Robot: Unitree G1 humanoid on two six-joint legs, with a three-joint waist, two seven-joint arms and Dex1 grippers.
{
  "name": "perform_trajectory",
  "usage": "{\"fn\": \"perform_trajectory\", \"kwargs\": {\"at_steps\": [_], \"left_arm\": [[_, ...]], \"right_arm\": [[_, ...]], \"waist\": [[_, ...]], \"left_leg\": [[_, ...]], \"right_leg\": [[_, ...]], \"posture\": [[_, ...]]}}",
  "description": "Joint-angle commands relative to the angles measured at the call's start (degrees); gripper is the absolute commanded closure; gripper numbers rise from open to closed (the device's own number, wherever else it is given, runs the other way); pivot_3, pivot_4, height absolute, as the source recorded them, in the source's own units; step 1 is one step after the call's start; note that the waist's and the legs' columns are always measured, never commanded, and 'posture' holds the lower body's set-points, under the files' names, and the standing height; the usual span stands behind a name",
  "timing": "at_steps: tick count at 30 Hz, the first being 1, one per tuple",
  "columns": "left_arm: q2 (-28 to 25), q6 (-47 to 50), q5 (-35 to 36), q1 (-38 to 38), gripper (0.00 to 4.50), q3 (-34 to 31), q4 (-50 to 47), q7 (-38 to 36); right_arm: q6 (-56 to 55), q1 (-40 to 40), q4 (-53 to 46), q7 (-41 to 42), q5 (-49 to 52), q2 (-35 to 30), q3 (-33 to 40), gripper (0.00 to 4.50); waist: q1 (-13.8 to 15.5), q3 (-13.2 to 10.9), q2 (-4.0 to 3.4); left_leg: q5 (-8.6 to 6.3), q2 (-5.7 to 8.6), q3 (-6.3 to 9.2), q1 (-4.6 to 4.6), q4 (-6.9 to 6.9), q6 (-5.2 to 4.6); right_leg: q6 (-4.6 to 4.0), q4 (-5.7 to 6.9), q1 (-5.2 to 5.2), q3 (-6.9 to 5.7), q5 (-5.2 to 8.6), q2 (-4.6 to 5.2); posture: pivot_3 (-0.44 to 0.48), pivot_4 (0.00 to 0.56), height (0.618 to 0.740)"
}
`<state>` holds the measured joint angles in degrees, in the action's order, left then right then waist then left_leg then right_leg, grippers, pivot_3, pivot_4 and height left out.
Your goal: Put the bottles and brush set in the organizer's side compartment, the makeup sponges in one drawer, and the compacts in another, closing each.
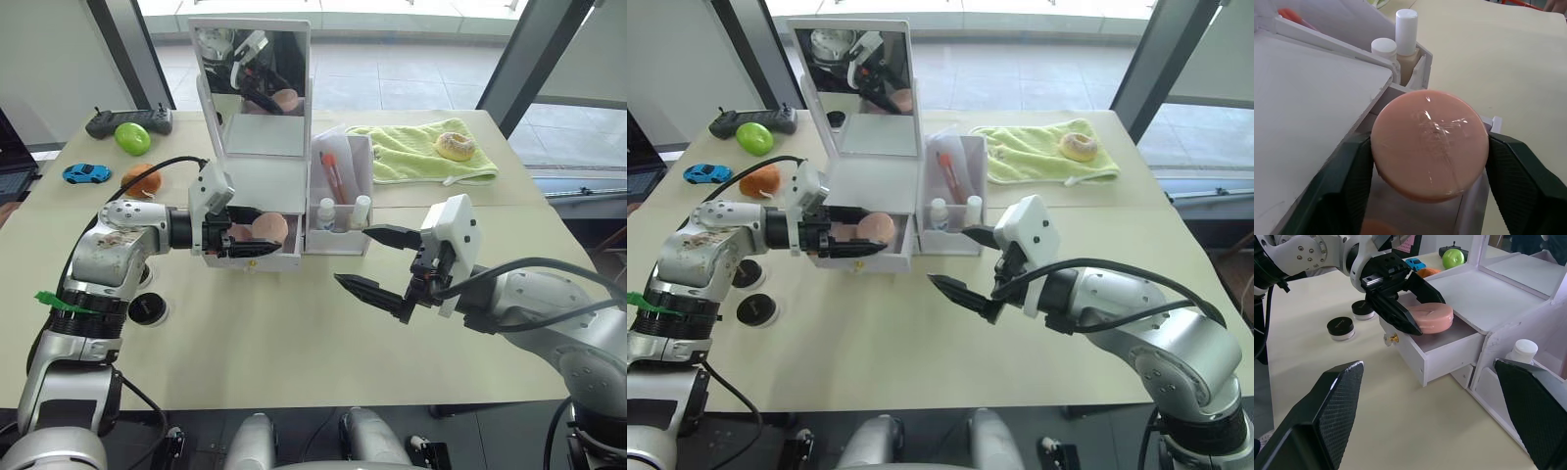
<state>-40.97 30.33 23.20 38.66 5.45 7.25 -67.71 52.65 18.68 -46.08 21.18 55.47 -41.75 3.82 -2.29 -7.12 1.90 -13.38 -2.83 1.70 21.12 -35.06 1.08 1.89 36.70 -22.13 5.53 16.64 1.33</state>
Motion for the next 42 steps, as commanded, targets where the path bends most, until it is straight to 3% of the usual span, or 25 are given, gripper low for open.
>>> {"fn": "perform_trajectory", "kwargs": {"at_steps": [1, 11, 15, 20, 26, 42], "left_arm": [[-0.61, -0.27, 0.44, 1.34, 0.01, -2.29, -1.17, 0.15], [-4.59, 5.56, 6.16, 1.59, 0.01, -7.46, -4.61, -2.88], [-10.09, 8.27, 8.75, -0.02, 0.86, -9.36, -3.55, -8.42], [-14.54, 6.13, 7.24, -2.74, 2.49, -7.38, -1.72, -13.90], [-15.18, 0.56, 3.07, -6.58, 4.40, -4.25, -1.90, -16.39], [-2.52, -11.25, -8.82, 2.72, 4.46, -1.69, 11.49, -2.98]], "right_arm": [[-0.96, -0.18, -2.20, -0.20, 0.91, -0.61, 1.99, 0.00], [-1.42, -0.56, -2.19, -0.46, 0.98, -0.45, 2.14, 0.00], [-1.55, -0.78, -2.07, -0.43, 0.72, -0.41, 2.09, 0.00], [-1.87, -0.98, -1.86, -0.17, 0.13, -0.32, 1.89, 0.00], [-1.89, -0.76, -1.86, 0.02, -0.23, -0.53, 2.05, 0.00], [-1.07, -1.06, -2.67, -0.82, 1.19, -1.68, 3.52, 0.00]], "waist": [[-0.01, 0.00, 0.00], [-0.11, 0.00, 0.00], [-0.27, -0.01, 0.00], [-0.20, -0.02, -0.04], [0.02, -0.03, -0.03], [0.21, -0.01, 0.01]], "left_leg": [[0.00, 0.00, 0.00, -0.01, 0.00, 0.00], [0.00, -0.01, 0.01, -0.02, 0.02, 0.00], [0.00, -0.01, 0.02, -0.02, 0.03, 0.00], [0.00, -0.02, 0.01, -0.06, 0.07, 0.00], [0.00, -0.01, -0.01, -0.01, 0.03, 0.00], [0.00, 0.00, 0.01, 0.01, 0.00, -0.01]], "right_leg": [[0.00, 0.00, 0.00, 0.00, 0.00, 0.00], [0.01, 0.00, 0.00, -0.01, 0.01, -0.01], [0.01, 0.00, -0.01, -0.02, 0.01, -0.01], [0.01, 0.00, -0.01, -0.01, 0.02, -0.01], [0.00, -0.04, -0.02, -0.01, 0.02, 0.02], [0.00, 0.00, 0.00, 0.00, 0.01, -0.01]], "posture": [[0.000, 0.150, 0.740], [0.000, 0.150, 0.740], [0.000, 0.150, 0.740], [0.000, 0.150, 0.740], [0.000, 0.150, 0.740], [0.000, 0.150, 0.740]]}}
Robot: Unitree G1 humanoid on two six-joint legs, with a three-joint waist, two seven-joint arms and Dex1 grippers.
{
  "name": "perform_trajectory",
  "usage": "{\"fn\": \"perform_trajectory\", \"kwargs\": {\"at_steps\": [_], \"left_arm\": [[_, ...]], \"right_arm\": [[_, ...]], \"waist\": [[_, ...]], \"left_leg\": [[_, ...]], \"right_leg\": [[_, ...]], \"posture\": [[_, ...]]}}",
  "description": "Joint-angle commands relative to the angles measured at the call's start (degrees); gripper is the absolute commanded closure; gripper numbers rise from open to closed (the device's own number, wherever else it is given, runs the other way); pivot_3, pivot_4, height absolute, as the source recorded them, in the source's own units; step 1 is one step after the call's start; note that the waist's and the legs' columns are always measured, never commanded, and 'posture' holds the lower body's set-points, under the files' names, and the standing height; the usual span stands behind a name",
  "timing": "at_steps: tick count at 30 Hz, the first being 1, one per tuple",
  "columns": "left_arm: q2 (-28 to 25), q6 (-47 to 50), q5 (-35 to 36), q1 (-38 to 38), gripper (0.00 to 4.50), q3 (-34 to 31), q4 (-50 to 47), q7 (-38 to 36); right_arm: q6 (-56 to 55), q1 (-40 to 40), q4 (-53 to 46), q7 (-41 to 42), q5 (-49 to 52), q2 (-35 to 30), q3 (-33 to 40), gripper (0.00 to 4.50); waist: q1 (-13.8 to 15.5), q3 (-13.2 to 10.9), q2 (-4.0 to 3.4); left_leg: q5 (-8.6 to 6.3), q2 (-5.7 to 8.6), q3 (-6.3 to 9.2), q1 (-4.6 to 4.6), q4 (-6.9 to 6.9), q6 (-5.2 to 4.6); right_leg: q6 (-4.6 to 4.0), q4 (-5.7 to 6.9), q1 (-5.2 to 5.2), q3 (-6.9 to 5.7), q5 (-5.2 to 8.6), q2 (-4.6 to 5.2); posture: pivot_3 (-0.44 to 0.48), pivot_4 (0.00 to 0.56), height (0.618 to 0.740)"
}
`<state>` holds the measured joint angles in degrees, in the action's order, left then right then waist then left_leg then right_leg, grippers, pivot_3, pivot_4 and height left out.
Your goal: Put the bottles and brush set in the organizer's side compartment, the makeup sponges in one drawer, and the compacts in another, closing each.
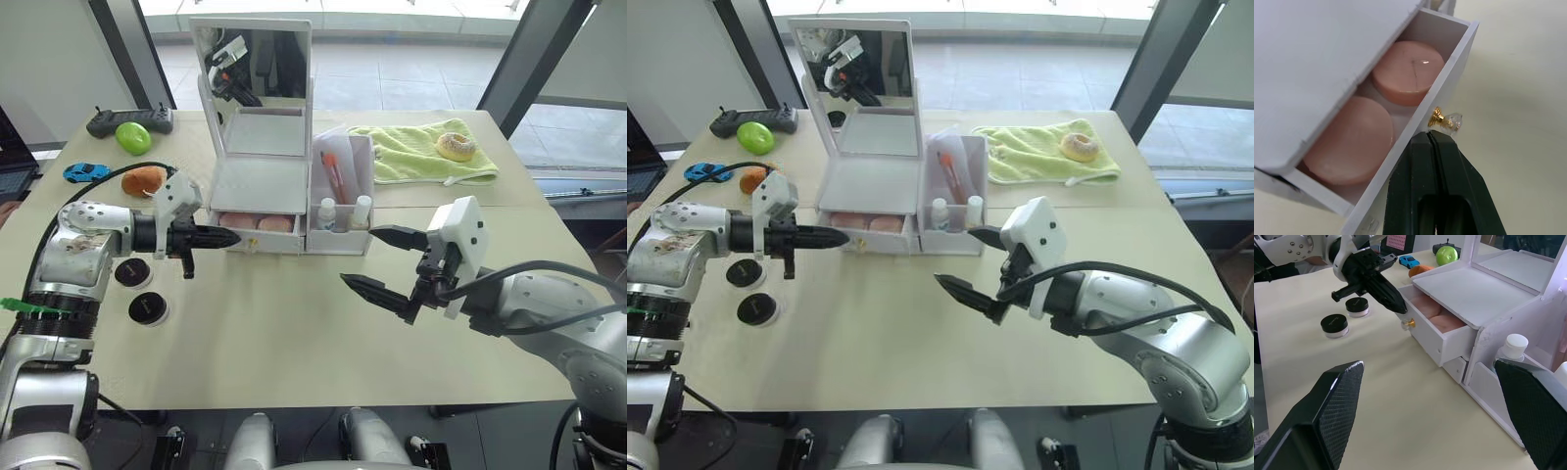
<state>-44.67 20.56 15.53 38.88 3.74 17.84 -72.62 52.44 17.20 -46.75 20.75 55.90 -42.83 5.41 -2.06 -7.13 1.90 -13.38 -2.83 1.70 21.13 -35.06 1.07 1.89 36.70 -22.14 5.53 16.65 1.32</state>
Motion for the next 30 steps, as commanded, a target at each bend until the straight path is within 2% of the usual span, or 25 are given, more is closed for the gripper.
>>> {"fn": "perform_trajectory", "kwargs": {"at_steps": [1, 6, 13, 18, 20, 22, 25, 26, 27, 28, 30], "left_arm": [[1.98, -1.96, -1.68, 3.23, 4.46, 0.01, 1.87, 2.74], [5.09, -4.20, -5.37, 5.65, 4.46, 1.04, 5.98, 7.09], [6.64, -3.21, -4.98, 5.67, 4.46, 0.42, 5.78, 7.58], [4.59, 0.17, -2.03, 3.08, 4.46, -2.69, 2.61, 6.70], [2.72, 2.80, 0.81, 0.74, 4.46, -5.88, 0.39, 5.83], [-1.35, 4.47, 3.53, -4.85, 4.46, -10.65, -1.75, 4.35], [-5.93, 5.66, 5.81, -12.70, 3.90, -17.27, -2.69, 4.96], [-6.86, 5.46, 6.04, -14.72, 3.51, -18.79, -2.74, 5.29], [-8.12, 4.74, 5.96, -17.11, 3.36, -20.76, -2.07, 5.50], [-9.37, 4.09, 5.93, -19.07, 3.02, -22.91, -0.81, 5.83], [-12.40, 1.57, 5.56, -22.31, 2.39, -27.62, 4.47, 6.60]], "right_arm": [[-0.83, 0.41, -2.02, -0.49, 0.86, -0.66, 1.94, 0.00], [-0.73, 0.37, -2.35, -1.18, 1.59, -1.04, 2.18, 0.00], [-0.69, 0.07, -2.66, -2.16, 2.94, -1.87, 2.88, 0.00], [-0.84, -2.69, -2.68, -1.81, 4.02, -3.52, 5.97, 0.00], [-0.96, -6.56, -2.50, -1.22, 3.78, -4.98, 9.70, 0.00], [-1.25, -13.96, -2.19, -0.27, 3.09, -5.83, 17.19, 0.00], [-1.97, -25.26, -1.50, 2.85, 0.30, -6.04, 27.16, 0.00], [-2.46, -28.32, -1.39, 4.28, -0.59, -5.97, 29.51, 0.00], [-2.97, -31.54, -0.84, 5.72, -1.22, -5.31, 32.49, 0.00], [-3.64, -34.55, -0.15, 7.12, -2.19, -4.73, 35.25, 0.00], [-5.39, -40.06, 2.41, 10.50, -3.78, -3.16, 40.94, 0.00]], "waist": [[-0.02, 0.00, 0.00], [-0.02, 0.01, 0.01], [0.20, 0.01, 0.01], [0.16, 0.01, 0.01], [-0.02, 0.01, 0.02], [-0.41, 0.02, 0.02], [-0.53, 0.02, -0.01], [-0.46, 0.02, -0.01], [-0.33, 0.01, -0.03], [-0.18, 0.01, -0.01], [-0.08, 0.00, 0.11]], "left_leg": [[0.00, 0.00, 0.00, 0.00, 0.00, 0.00], [0.00, 0.00, 0.01, 0.00, -0.01, 0.00], [0.00, 0.02, 0.02, 0.01, -0.06, 0.00], [0.00, 0.02, 0.01, 0.01, -0.06, 0.00], [0.00, 0.00, 0.02, 0.01, -0.03, 0.00], [0.00, -0.01, 0.02, 0.01, 0.01, 0.00], [0.00, -0.05, -0.04, 0.00, 0.23, 0.00], [0.00, -0.06, -0.03, -0.06, 0.22, 0.00], [0.00, -0.06, -0.01, -0.08, 0.22, 0.00], [0.00, -0.06, -0.01, -0.18, 0.15, 0.00], [0.00, -0.05, -0.03, -0.21, 0.16, 0.00]], "right_leg": [[0.00, 0.00, 0.00, 0.00, 0.00, 0.00], [0.01, 0.01, 0.01, 0.00, -0.01, -0.01], [0.03, 0.02, 0.04, 0.00, -0.02, 0.01], [0.03, 0.02, 0.05, 0.00, -0.02, 0.01], [0.03, 0.01, 0.04, 0.00, -0.02, 0.00], [0.04, 0.02, 0.00, 0.01, -0.01, 0.00], [0.04, 0.08, 0.13, 0.05, 0.00, 0.00], [0.04, 0.08, 0.14, 0.03, 0.00, -0.01], [0.05, 0.08, 0.14, -0.01, 0.01, 0.01], [0.05, 0.05, 0.06, 0.00, 0.01, 0.01], [0.05, 0.02, 0.12, -0.01, 0.02, 0.04]], "posture": [[0.000, 0.150, 0.740], [0.000, 0.150, 0.740], [0.000, 0.150, 0.740], [0.000, 0.150, 0.740], [0.000, 0.150, 0.740], [0.000, 0.150, 0.740], [0.000, 0.150, 0.740], [0.000, 0.150, 0.740], [0.000, 0.150, 0.740], [0.000, 0.150, 0.740], [0.000, 0.150, 0.740]]}}
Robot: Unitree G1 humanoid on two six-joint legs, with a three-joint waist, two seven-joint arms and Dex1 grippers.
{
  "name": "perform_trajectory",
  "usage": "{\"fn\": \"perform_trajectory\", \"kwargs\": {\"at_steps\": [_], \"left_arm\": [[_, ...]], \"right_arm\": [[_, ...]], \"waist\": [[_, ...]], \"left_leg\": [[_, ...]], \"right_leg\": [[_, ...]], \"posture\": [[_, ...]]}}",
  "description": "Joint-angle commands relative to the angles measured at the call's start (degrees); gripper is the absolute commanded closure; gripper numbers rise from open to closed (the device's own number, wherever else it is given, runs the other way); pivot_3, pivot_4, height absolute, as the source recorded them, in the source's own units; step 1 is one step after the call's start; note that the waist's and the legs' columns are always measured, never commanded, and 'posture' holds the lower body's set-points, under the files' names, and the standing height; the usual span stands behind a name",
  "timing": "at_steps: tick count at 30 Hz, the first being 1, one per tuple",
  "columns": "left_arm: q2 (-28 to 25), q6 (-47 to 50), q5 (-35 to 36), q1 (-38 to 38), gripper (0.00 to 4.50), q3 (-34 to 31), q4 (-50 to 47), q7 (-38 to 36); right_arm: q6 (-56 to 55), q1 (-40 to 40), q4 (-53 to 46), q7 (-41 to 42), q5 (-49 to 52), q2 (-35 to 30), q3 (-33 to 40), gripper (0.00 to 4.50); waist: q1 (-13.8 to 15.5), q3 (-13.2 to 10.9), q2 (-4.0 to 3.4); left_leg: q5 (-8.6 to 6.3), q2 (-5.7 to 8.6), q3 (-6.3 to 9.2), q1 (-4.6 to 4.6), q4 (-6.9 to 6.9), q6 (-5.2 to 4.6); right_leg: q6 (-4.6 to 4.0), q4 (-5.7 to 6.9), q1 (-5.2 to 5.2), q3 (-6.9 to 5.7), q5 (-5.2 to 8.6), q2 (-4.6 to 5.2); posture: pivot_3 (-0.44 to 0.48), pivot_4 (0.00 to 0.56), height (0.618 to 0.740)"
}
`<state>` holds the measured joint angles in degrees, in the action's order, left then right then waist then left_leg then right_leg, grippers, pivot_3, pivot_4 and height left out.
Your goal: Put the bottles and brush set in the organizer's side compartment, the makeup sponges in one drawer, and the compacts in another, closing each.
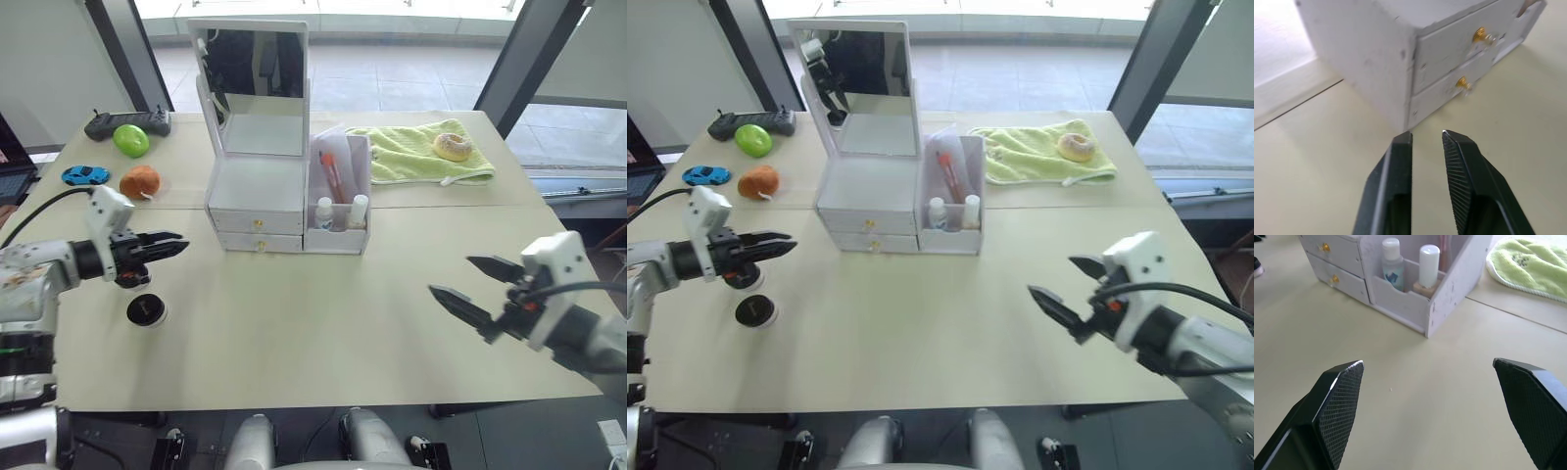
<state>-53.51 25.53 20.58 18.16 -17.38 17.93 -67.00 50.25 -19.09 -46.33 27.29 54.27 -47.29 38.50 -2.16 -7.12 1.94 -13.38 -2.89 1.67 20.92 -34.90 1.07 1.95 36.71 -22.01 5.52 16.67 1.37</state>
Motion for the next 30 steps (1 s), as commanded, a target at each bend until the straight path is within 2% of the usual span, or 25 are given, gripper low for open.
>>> {"fn": "perform_trajectory", "kwargs": {"at_steps": [1, 7, 8, 13, 18, 22, 24, 26, 30], "left_arm": [[-4.72, -4.69, 0.22, -2.65, 2.06, -8.18, 6.75, 1.35], [-10.85, -16.45, -2.72, -5.07, 0.20, -14.08, 25.59, 7.28], [-11.59, -18.20, -3.01, -5.25, 0.02, -14.76, 28.22, 8.26], [-14.94, -25.34, -4.12, -5.34, 0.02, -15.94, 39.95, 12.26], [-15.14, -28.78, -4.39, -4.09, 0.02, -14.93, 43.64, 13.35], [-13.52, -28.94, -4.29, -3.83, 0.02, -13.43, 41.49, 11.17], [-11.38, -27.08, -2.96, -6.36, 0.02, -12.79, 36.60, 7.91], [-7.79, -23.81, -0.70, -11.23, 0.02, -12.50, 27.18, 5.38], [0.49, -14.02, 4.42, -21.86, 0.02, -11.28, 2.04, 6.72]], "right_arm": [[-4.05, -5.67, 3.18, 5.40, -2.67, 1.94, 9.96, 0.00], [-9.09, -10.58, 12.12, 10.11, -7.38, 4.35, 16.27, 0.00], [-9.65, -10.46, 13.36, 10.21, -7.68, 4.60, 17.10, 0.00], [-11.96, -11.24, 17.39, 12.30, -9.62, 4.56, 20.10, 0.00], [-11.96, -9.61, 16.53, 12.08, -11.08, 3.27, 17.40, 0.00], [-9.64, -7.80, 12.84, 11.63, -10.02, 1.56, 13.89, 0.00], [-8.00, -5.50, 10.08, 10.26, -8.76, -0.04, 11.32, 0.00], [-6.01, -1.52, 6.97, 8.21, -6.12, -1.63, 7.50, 0.00], [-3.39, 8.78, 4.03, 3.93, -2.85, -2.96, -2.56, 0.00]], "waist": [[0.05, -0.03, 0.15], [-0.03, -0.13, 0.17], [-0.02, -0.14, 0.17], [0.05, -0.14, 0.16], [0.08, -0.14, 0.16], [-0.03, -0.13, 0.19], [-0.05, -0.12, 0.10], [-0.22, -0.09, -0.09], [-0.47, 0.05, -0.05]], "left_leg": [[0.00, 0.00, -0.01, -0.01, -0.01, 0.00], [-0.01, -0.03, -0.11, -0.12, 0.17, 0.02], [-0.01, -0.03, -0.14, -0.16, 0.20, 0.02], [-0.02, -0.03, -0.22, -0.14, 0.26, 0.03], [-0.02, -0.04, -0.26, -0.19, 0.30, 0.04], [-0.02, -0.05, -0.28, -0.17, 0.31, 0.04], [-0.02, -0.05, -0.31, -0.17, 0.31, 0.04], [-0.02, -0.04, -0.35, -0.15, 0.31, 0.04], [-0.02, -0.12, -0.42, 0.15, 0.31, 0.03]], "right_leg": [[0.00, -0.01, -0.01, 0.00, 0.00, 0.00], [-0.13, -0.08, -0.06, -0.01, 0.08, 0.08], [-0.22, -0.07, -0.06, -0.01, 0.13, 0.11], [-0.18, -0.05, -0.11, -0.02, 0.11, 0.17], [-0.19, -0.05, -0.09, -0.02, 0.12, 0.21], [-0.18, -0.01, -0.10, -0.02, 0.11, 0.20], [-0.19, 0.01, -0.09, 0.00, 0.12, 0.21], [-0.21, 0.02, -0.06, 0.03, 0.10, 0.23], [-0.31, 0.09, -0.09, 0.09, 0.04, 0.25]], "posture": [[0.000, 0.150, 0.740], [0.000, 0.150, 0.740], [0.000, 0.150, 0.740], [0.000, 0.150, 0.740], [0.000, 0.150, 0.740], [0.000, 0.150, 0.740], [0.000, 0.150, 0.740], [0.000, 0.150, 0.740], [0.000, 0.150, 0.740]]}}
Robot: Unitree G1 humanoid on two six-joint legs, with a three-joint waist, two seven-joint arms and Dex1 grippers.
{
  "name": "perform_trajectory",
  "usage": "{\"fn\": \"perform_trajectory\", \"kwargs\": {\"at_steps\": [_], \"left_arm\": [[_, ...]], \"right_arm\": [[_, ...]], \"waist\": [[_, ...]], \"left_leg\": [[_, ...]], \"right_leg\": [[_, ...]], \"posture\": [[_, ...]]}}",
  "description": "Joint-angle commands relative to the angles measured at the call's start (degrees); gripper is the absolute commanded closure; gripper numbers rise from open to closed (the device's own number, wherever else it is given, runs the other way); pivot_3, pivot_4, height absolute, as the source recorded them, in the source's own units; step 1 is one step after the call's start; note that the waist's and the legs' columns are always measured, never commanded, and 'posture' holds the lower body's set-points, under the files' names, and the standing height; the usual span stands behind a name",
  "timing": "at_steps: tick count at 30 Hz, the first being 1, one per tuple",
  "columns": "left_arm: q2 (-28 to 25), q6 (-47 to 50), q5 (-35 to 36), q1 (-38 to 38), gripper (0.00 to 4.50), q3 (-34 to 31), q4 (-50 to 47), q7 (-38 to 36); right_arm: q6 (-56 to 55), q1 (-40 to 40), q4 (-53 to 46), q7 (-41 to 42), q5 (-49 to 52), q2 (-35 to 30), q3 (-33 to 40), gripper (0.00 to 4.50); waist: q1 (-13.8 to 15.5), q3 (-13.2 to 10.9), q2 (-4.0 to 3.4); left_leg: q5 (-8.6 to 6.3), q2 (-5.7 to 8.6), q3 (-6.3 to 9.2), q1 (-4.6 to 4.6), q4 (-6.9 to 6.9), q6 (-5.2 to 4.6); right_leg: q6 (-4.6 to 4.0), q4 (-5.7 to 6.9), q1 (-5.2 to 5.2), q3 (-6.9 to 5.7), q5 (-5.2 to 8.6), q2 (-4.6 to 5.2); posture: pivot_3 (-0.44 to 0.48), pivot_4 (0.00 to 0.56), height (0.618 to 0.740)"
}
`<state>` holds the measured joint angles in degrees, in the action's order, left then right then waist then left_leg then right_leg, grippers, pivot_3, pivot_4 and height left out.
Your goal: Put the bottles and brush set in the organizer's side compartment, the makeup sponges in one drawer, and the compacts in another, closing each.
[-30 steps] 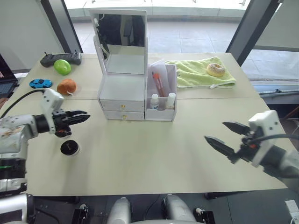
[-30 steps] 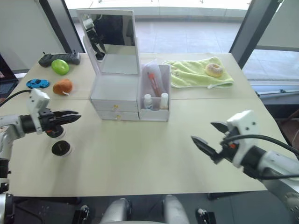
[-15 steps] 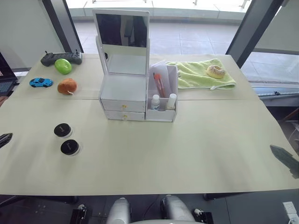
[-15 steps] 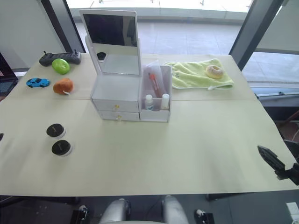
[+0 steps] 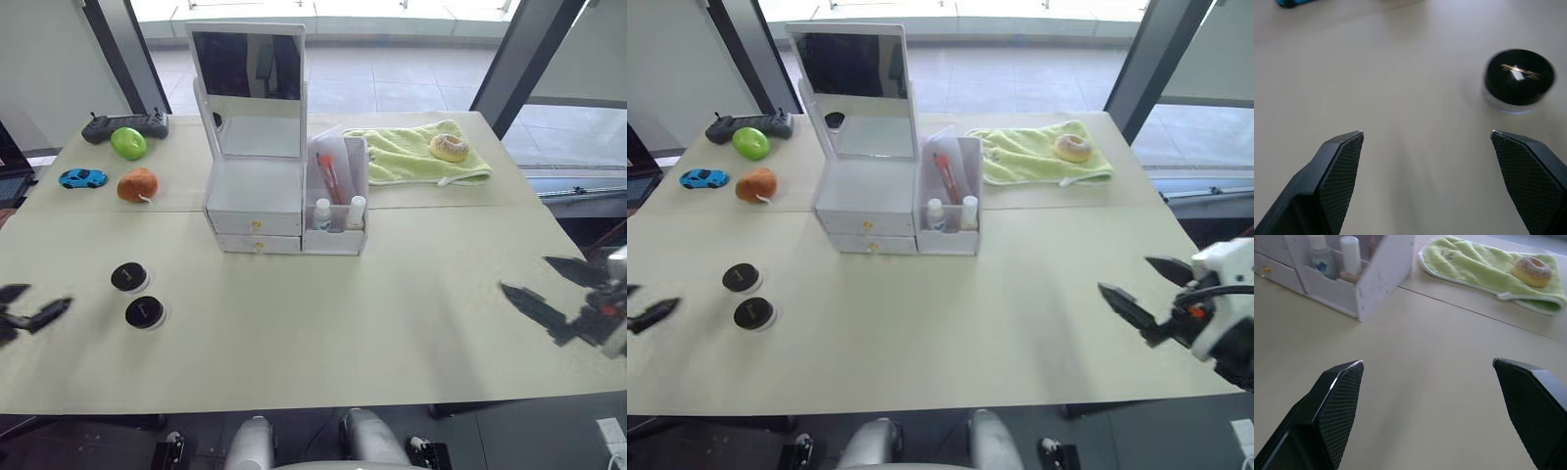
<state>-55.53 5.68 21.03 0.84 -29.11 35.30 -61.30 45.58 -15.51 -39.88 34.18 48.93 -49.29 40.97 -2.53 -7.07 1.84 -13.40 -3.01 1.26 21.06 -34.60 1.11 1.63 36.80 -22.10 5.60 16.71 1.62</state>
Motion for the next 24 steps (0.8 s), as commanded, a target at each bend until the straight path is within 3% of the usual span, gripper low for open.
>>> {"fn": "perform_trajectory", "kwargs": {"at_steps": [1, 6, 10, 12, 18, 24], "left_arm": [[4.64, 7.82, 4.76, -6.69, 0.02, 1.50, -21.32, 2.08], [13.72, 16.30, 8.16, -14.19, 0.02, 7.72, -45.54, 8.49], [27.23, 17.33, 5.14, -11.99, 0.02, 15.87, -57.66, 23.50], [31.15, 16.33, 1.90, -11.21, 0.02, 17.90, -59.41, 28.50], [35.87, 12.99, -2.69, -8.71, 0.02, 19.66, -60.50, 35.69], [39.73, 12.35, -8.17, 0.24, 0.02, 26.34, -56.64, 40.52]], "right_arm": [[1.74, 8.44, -2.88, -3.99, 2.86, -0.80, -8.60, 0.00], [3.22, 21.60, -3.01, -6.43, 2.98, 1.82, -23.81, 0.00], [3.36, 27.35, -2.07, -6.39, 1.71, 4.47, -31.75, 0.00], [3.32, 28.03, -1.80, -6.31, 1.48, 4.84, -32.59, 0.00], [3.24, 28.51, -1.37, -6.04, 1.61, 4.66, -32.76, 0.00], [3.34, 27.63, -1.64, -6.11, 1.54, 4.32, -32.17, 0.00]], "waist": [[-0.15, -0.02, 0.06], [0.39, 0.04, 0.22], [1.09, 0.13, 0.10], [1.38, 0.21, 0.25], [1.18, 0.27, 0.04], [1.56, 0.31, -0.03]], "left_leg": [[0.00, -0.04, 0.06, 0.01, -0.02, 0.00], [0.00, 0.04, 0.17, 0.00, -0.23, 0.00], [0.00, 0.18, 0.16, 0.04, -0.37, -0.01], [0.00, 0.21, 0.17, 0.09, -0.47, -0.01], [0.01, 0.17, 0.21, 0.06, -0.37, -0.02], [0.01, 0.21, 0.24, 0.05, -0.52, -0.02]], "right_leg": [[0.00, -0.02, -0.03, 0.00, 0.00, -0.08], [0.02, -0.05, -0.01, 0.01, -0.07, -0.06], [0.18, -0.21, 0.04, 0.02, -0.19, 0.05], [0.24, -0.28, 0.09, 0.02, -0.25, 0.03], [0.01, -0.35, 0.25, 0.08, -0.39, -0.14], [0.15, -0.58, 0.25, 0.04, -0.44, -0.16]], "posture": [[0.000, 0.150, 0.740], [0.000, 0.150, 0.740], [0.000, 0.150, 0.740], [0.000, 0.150, 0.740], [0.000, 0.150, 0.740], [0.000, 0.150, 0.740]]}}
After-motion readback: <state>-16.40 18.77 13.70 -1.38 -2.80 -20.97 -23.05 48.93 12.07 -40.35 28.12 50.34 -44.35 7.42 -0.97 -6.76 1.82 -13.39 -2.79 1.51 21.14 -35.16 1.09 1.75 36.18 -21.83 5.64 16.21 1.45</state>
